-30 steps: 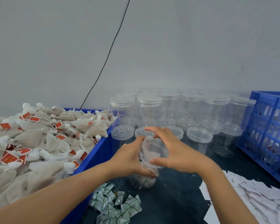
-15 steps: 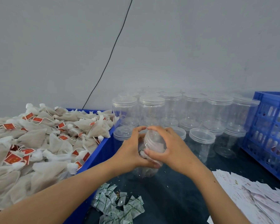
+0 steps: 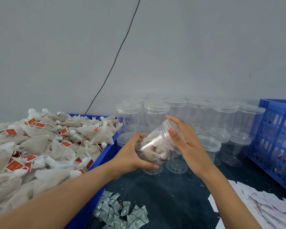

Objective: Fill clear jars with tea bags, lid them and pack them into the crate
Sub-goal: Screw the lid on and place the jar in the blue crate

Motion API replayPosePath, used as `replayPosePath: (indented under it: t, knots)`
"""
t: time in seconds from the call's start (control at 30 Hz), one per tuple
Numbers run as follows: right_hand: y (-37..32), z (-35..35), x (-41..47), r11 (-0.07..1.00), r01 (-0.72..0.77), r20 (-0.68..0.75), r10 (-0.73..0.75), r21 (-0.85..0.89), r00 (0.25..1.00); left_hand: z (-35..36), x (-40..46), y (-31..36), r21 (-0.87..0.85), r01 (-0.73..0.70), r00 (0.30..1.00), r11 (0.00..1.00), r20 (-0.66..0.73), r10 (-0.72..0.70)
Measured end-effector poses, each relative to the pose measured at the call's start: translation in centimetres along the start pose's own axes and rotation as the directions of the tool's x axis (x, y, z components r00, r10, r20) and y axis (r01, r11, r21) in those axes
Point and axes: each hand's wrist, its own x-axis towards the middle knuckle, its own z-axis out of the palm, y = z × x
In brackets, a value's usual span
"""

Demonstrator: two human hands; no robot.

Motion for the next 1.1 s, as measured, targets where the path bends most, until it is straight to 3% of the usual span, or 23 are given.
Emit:
replayPosePath:
  t: [0.1, 0.4, 0.7, 0.83, 1.0, 1.1]
  knots:
    - [-0.2, 0.1, 0.1, 1.000, 0.015, -0.043, -0.016, -0.014, 0.999, -0.2, 0.1, 0.0, -0.037, 0.007, 0.999, 0.999, 0.038, -0.006]
    - [0.1, -1.4, -0.2, 0.989, 0.116, 0.010, -0.117, 0.089, 0.993, -0.4, -0.2, 0.9, -0.155, 0.114, 0.965, 0.981, 0.252, -0.072]
    - [0.5, -1.3, -0.3, 0.941, 0.196, -0.061, -0.187, 0.276, 0.981, -0.8, -0.6, 1.5, -0.302, 0.345, 0.863, 0.889, 0.474, -0.174]
    - [0.2, -1.5, -0.2, 0.941, 0.214, -0.128, -0.187, 0.261, 0.974, -0.4, -0.3, 1.1, -0.348, 0.398, 0.799, 0.849, 0.587, -0.133]
    - [-0.2, -2.6, -0.3, 0.963, 0.159, 0.017, -0.167, 0.216, 0.986, -0.2, -0.3, 0.8, -0.386, 0.348, 0.822, 0.854, 0.564, -0.081]
    - [-0.1, -2.7, -0.1, 0.972, 0.115, 0.031, -0.124, 0.205, 0.992, 0.1, -0.5, 1.2, -0.362, 0.302, 0.849, 0.882, 0.522, -0.077]
